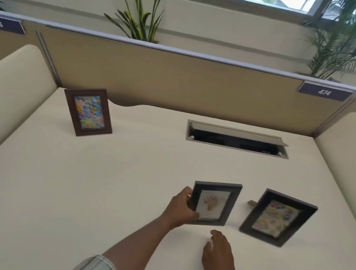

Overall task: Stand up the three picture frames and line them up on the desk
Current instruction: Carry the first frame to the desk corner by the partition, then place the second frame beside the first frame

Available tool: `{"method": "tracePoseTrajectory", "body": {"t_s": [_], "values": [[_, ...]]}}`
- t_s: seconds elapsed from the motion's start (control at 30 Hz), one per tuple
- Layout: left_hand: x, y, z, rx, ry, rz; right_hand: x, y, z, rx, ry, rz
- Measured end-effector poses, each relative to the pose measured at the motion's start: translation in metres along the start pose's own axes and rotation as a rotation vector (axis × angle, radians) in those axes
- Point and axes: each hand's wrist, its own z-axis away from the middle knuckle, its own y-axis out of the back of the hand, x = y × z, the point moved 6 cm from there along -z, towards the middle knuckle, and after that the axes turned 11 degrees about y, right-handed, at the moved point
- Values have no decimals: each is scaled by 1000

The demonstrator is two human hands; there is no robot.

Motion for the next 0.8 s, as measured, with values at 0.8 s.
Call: {"method": "tracePoseTrajectory", "body": {"t_s": [0.8], "values": [[35, 84, -18, 161, 24, 88, -67, 20, -130, 180, 189, -155]]}}
